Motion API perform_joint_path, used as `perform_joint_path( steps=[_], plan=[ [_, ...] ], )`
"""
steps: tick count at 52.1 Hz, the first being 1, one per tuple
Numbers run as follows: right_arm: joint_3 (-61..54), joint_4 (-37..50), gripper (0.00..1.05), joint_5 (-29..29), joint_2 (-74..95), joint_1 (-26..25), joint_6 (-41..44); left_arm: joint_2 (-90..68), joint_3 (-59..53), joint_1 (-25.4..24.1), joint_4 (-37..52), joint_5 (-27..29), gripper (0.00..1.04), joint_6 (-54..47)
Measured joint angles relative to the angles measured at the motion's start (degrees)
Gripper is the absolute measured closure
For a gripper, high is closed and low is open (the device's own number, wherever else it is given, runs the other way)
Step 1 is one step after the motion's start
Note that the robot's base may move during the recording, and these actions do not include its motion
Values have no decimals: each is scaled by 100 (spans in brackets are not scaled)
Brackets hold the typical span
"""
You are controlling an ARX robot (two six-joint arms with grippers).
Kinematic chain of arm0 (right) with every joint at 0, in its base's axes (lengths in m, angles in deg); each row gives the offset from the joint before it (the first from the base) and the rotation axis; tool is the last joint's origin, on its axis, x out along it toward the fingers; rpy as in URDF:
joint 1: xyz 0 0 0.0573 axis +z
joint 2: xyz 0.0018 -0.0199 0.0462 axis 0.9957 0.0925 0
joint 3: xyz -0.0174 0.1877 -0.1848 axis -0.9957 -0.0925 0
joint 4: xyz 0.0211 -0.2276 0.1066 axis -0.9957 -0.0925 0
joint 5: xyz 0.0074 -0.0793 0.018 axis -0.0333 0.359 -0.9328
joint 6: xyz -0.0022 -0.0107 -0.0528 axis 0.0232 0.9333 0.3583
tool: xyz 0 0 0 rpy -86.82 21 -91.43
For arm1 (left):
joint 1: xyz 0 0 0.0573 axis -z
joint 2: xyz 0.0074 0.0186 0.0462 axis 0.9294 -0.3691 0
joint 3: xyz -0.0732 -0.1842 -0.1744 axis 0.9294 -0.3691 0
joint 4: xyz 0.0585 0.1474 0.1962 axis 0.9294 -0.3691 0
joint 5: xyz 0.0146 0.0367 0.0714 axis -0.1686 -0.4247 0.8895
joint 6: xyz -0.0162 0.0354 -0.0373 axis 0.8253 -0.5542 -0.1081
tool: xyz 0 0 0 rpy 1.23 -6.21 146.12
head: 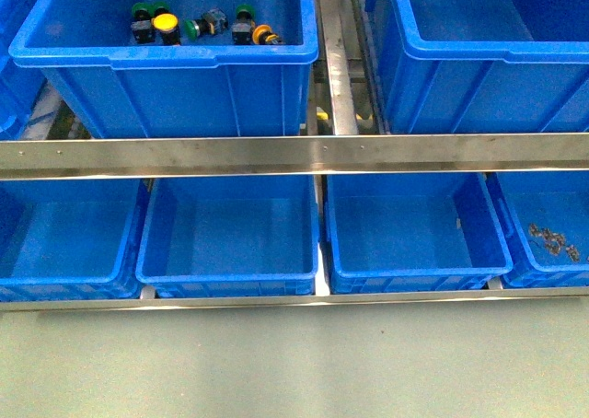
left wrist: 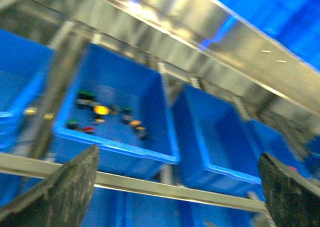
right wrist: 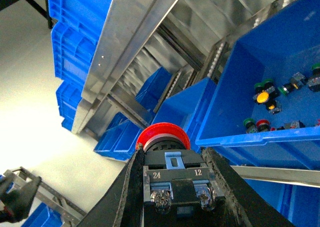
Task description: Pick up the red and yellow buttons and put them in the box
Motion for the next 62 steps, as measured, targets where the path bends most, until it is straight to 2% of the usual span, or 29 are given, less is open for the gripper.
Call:
perform_joint_path(
  steps=[3,10,15,24,40,52,58,62],
  plan=[
    [-11,-85,79,37,-79,11,26,310,-424,549,7,1012,33,-752],
    [-15,-289,79,127,-236,42,127,813,-1198,1788,212,2645,56,-1576],
    [-15,-415,79,186,-326,92,186,1016,-1567,2050,315,2721,72,-1786],
    [-15,-643,79,323,-470,179,319,1255,-1910,2076,444,2802,103,-1888],
    [57,-1176,79,1126,-654,378,942,1532,-2308,2079,564,2804,103,-1926],
    [101,-1770,79,2428,-894,595,1888,1672,-2498,2079,603,2802,103,-1928],
    [94,-2096,79,3370,-1143,778,2590,1749,-2573,2079,608,2804,103,-1928],
    [77,-2271,79,3724,-1307,841,2859,1792,-2623,2079,623,2804,103,-1928]
  ],
)
